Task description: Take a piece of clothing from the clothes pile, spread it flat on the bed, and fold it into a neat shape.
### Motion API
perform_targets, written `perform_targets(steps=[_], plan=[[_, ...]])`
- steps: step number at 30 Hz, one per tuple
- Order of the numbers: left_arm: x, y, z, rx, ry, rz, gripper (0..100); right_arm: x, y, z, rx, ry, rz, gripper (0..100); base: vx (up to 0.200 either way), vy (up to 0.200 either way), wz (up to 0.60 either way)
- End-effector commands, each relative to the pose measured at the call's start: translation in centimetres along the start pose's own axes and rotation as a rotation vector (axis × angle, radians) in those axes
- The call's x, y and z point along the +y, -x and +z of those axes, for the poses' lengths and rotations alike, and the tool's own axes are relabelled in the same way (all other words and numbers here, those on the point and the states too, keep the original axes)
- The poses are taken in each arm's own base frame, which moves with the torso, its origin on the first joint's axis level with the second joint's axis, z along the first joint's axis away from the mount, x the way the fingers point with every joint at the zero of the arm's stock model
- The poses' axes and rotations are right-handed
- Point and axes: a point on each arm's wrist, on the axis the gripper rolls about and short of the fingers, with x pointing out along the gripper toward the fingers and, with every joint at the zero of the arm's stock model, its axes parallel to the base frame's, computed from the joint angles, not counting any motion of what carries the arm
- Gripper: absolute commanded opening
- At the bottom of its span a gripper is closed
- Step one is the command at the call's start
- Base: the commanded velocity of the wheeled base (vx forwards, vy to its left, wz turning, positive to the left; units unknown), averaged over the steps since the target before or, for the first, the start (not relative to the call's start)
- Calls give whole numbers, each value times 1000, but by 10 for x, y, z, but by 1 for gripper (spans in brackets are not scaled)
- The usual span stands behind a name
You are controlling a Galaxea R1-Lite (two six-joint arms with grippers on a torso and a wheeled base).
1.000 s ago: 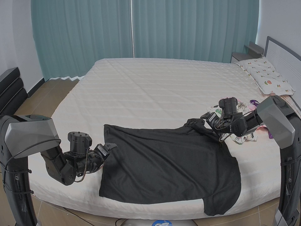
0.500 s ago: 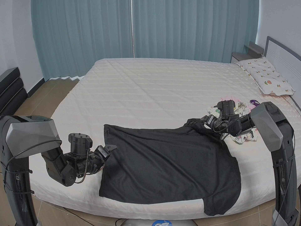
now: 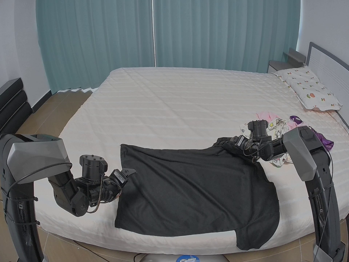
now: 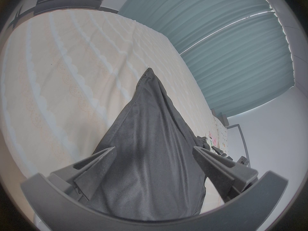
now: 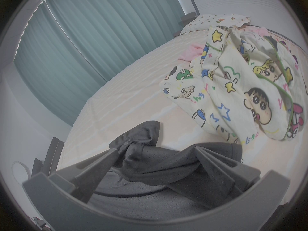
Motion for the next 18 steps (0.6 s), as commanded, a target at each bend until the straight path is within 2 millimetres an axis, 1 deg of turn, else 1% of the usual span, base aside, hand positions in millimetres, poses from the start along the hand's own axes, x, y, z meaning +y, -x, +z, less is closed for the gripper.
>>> perform_targets(steps=[1, 5, 6, 7, 8, 9, 13, 15, 18], plan=[[0, -1, 0, 0, 1, 1, 100, -5, -4, -4, 12, 1, -12, 0, 0, 0, 0], [0, -1, 0, 0, 1, 1, 100, -6, -4, 2, 3, -4, -13, 0, 0, 0, 0], [0, -1, 0, 0, 1, 1, 100, -7, -3, 9, -15, -15, -9, 0, 0, 0, 0], [0, -1, 0, 0, 1, 1, 100, -7, -3, 9, -15, -15, -9, 0, 0, 0, 0], [0, -1, 0, 0, 1, 1, 100, -8, -2, 19, -42, -31, -4, 0, 0, 0, 0], [0, -1, 0, 0, 1, 1, 100, -8, -2, 20, -45, -33, -3, 0, 0, 0, 0], [0, -1, 0, 0, 1, 1, 100, -8, 4, 44, -106, -91, 15, 0, 0, 0, 0], [0, -1, 0, 0, 1, 0, 100, -10, 5, 48, -109, -103, 11, 0, 0, 0, 0], [0, -1, 0, -1, 2, -1, 100, -12, 7, 47, -90, -106, -3, 0, 0, 0, 0]])
